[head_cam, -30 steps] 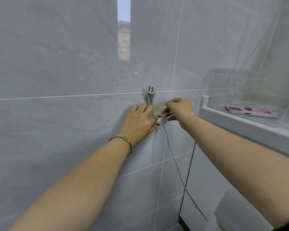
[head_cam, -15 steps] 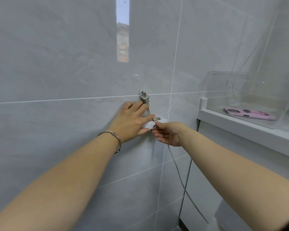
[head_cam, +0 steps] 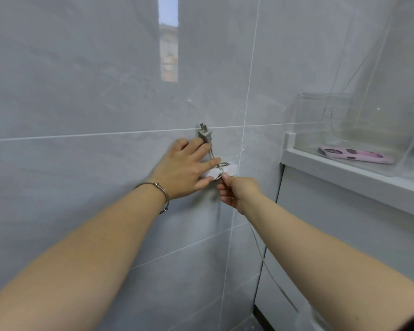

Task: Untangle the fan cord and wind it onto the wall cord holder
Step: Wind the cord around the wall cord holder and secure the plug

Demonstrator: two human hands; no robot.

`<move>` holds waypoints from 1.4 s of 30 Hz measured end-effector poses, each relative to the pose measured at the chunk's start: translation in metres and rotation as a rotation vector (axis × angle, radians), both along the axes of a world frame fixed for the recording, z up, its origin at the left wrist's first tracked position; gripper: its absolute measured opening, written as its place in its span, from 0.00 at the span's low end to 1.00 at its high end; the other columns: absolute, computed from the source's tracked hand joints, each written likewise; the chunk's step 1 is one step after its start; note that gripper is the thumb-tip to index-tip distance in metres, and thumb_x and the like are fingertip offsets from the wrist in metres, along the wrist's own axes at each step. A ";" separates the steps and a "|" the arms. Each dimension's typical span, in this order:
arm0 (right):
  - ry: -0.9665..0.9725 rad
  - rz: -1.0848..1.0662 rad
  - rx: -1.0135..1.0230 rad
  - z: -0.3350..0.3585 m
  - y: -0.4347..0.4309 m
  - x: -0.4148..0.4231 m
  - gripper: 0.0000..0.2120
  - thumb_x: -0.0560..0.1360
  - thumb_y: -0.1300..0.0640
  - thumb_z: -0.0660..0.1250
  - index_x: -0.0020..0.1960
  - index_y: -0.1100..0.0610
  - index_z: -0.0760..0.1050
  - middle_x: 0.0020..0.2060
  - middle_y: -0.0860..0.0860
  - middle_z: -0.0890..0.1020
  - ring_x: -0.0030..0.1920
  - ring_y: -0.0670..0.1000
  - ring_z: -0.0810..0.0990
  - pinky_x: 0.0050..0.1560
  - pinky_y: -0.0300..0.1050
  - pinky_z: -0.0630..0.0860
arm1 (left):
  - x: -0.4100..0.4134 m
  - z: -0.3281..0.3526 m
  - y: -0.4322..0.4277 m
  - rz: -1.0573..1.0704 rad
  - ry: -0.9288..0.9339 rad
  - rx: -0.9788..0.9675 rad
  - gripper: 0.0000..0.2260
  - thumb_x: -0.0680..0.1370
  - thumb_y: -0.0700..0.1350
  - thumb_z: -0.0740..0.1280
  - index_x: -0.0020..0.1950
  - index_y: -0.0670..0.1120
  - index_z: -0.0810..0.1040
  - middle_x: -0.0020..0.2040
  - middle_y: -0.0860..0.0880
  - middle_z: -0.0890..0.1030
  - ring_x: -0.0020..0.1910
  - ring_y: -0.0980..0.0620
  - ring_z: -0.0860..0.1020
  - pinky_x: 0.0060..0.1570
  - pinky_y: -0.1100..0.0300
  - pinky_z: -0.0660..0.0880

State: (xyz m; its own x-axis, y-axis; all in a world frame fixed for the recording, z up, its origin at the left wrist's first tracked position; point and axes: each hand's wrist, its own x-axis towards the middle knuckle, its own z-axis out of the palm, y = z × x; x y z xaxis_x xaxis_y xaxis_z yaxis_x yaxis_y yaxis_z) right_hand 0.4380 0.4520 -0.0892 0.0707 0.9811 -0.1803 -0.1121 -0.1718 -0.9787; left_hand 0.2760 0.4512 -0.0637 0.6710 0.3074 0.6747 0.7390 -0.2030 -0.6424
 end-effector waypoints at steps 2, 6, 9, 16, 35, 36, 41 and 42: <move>-0.027 -0.063 0.080 0.000 -0.002 -0.003 0.10 0.76 0.59 0.66 0.36 0.59 0.74 0.28 0.55 0.76 0.25 0.50 0.71 0.23 0.37 0.73 | -0.001 -0.001 0.000 -0.008 0.019 -0.003 0.20 0.72 0.57 0.59 0.59 0.50 0.77 0.54 0.45 0.79 0.54 0.45 0.72 0.49 0.50 0.64; -0.303 -0.200 0.261 -0.007 0.002 -0.006 0.15 0.75 0.58 0.66 0.31 0.64 0.75 0.27 0.58 0.78 0.26 0.56 0.73 0.35 0.52 0.79 | -0.001 -0.003 0.002 -0.020 0.056 0.012 0.20 0.72 0.55 0.59 0.60 0.48 0.76 0.53 0.44 0.79 0.53 0.44 0.72 0.49 0.50 0.65; -0.527 -0.235 0.365 -0.010 0.001 -0.009 0.17 0.75 0.55 0.64 0.30 0.62 0.72 0.31 0.60 0.80 0.33 0.60 0.78 0.38 0.53 0.79 | -0.001 -0.004 0.002 -0.040 0.079 0.015 0.21 0.72 0.54 0.59 0.61 0.46 0.76 0.54 0.45 0.79 0.53 0.44 0.71 0.49 0.51 0.67; -0.691 -0.236 0.374 -0.011 0.003 -0.011 0.15 0.76 0.55 0.62 0.31 0.57 0.70 0.34 0.58 0.78 0.38 0.60 0.79 0.39 0.49 0.77 | -0.001 -0.004 0.001 -0.009 0.182 0.003 0.24 0.73 0.53 0.56 0.64 0.43 0.74 0.61 0.47 0.77 0.52 0.45 0.69 0.49 0.53 0.64; -0.294 -0.005 0.345 -0.007 -0.009 0.005 0.14 0.77 0.60 0.63 0.33 0.61 0.75 0.27 0.56 0.76 0.20 0.48 0.73 0.23 0.37 0.73 | -0.001 -0.003 -0.006 0.000 0.144 -0.211 0.25 0.71 0.53 0.59 0.62 0.41 0.76 0.63 0.43 0.77 0.57 0.43 0.78 0.58 0.51 0.67; -0.199 -0.002 0.318 -0.008 -0.011 0.002 0.14 0.78 0.61 0.63 0.34 0.61 0.75 0.27 0.56 0.76 0.19 0.46 0.72 0.23 0.36 0.73 | -0.001 -0.002 -0.006 -0.004 0.144 -0.210 0.25 0.71 0.53 0.59 0.62 0.41 0.76 0.62 0.43 0.77 0.56 0.43 0.78 0.58 0.52 0.66; 0.214 0.003 0.108 -0.013 -0.015 -0.009 0.10 0.76 0.60 0.66 0.37 0.60 0.76 0.25 0.53 0.77 0.19 0.44 0.74 0.23 0.35 0.74 | -0.001 -0.003 -0.007 -0.017 0.136 -0.196 0.24 0.70 0.53 0.61 0.61 0.41 0.76 0.61 0.43 0.78 0.54 0.44 0.78 0.57 0.53 0.65; 0.291 0.008 0.065 -0.015 -0.014 -0.010 0.09 0.76 0.59 0.66 0.38 0.60 0.76 0.24 0.51 0.78 0.19 0.44 0.75 0.23 0.34 0.74 | -0.001 -0.003 -0.007 -0.019 0.133 -0.194 0.24 0.70 0.53 0.61 0.61 0.41 0.76 0.61 0.43 0.78 0.54 0.44 0.78 0.57 0.53 0.66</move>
